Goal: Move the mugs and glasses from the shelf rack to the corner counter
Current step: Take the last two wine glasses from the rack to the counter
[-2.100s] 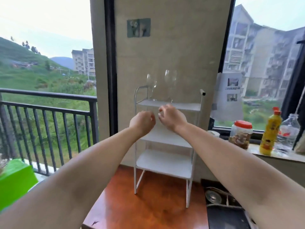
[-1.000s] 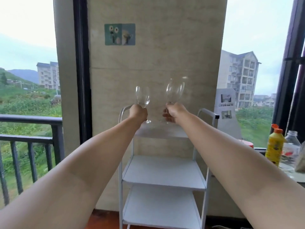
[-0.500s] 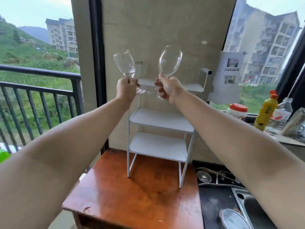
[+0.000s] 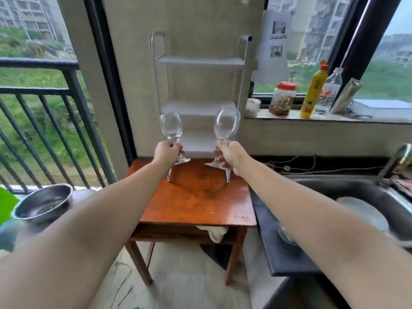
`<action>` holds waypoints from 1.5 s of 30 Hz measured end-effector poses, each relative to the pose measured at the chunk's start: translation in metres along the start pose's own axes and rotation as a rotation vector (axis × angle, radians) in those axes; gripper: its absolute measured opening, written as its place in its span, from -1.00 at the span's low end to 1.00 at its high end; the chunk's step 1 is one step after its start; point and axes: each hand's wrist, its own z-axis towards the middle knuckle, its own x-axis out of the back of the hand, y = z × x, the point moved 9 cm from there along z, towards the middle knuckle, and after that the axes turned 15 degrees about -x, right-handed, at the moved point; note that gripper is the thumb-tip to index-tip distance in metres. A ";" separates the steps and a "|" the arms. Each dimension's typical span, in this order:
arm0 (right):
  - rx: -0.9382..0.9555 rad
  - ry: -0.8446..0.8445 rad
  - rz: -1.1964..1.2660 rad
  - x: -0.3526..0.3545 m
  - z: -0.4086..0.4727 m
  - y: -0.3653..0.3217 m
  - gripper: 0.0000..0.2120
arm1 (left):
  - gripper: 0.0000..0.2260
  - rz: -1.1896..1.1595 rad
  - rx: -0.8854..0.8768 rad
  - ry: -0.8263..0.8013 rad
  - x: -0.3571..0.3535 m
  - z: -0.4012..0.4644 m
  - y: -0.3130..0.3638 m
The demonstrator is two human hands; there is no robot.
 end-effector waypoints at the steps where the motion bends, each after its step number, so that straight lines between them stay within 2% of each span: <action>1: -0.035 0.032 -0.005 0.009 -0.006 0.022 -0.73 | -0.76 -0.018 0.018 -0.031 -0.009 -0.016 -0.006; 4: -0.153 0.109 0.035 0.040 -0.032 0.089 -0.71 | -0.73 -0.090 0.077 -0.156 -0.043 -0.067 -0.020; 7: -0.243 0.196 0.099 0.075 -0.063 0.150 -0.70 | -0.77 -0.086 0.126 -0.311 -0.085 -0.117 -0.029; 12: -0.368 0.303 0.279 0.131 -0.118 0.225 -0.75 | -0.76 -0.057 0.143 -0.493 -0.157 -0.182 -0.036; 17: -0.431 0.456 0.297 0.202 -0.178 0.283 -0.77 | -0.70 -0.056 0.116 -0.703 -0.239 -0.252 -0.014; 21: -0.486 0.590 0.423 0.275 -0.240 0.343 -0.78 | -0.70 -0.016 0.087 -0.913 -0.314 -0.317 0.024; 25: -0.504 0.702 0.564 0.344 -0.310 0.396 -0.82 | -0.69 -0.043 0.049 -1.055 -0.390 -0.392 0.073; 33: -0.576 0.949 0.591 0.499 -0.475 0.502 -0.77 | -0.73 -0.083 -0.052 -1.339 -0.528 -0.594 0.183; 40: -0.617 1.139 0.677 0.598 -0.588 0.565 -0.73 | -0.72 -0.066 -0.141 -1.536 -0.612 -0.723 0.255; 45: -0.631 1.196 0.759 0.651 -0.619 0.595 -0.76 | -0.70 -0.057 -0.228 -1.608 -0.670 -0.770 0.291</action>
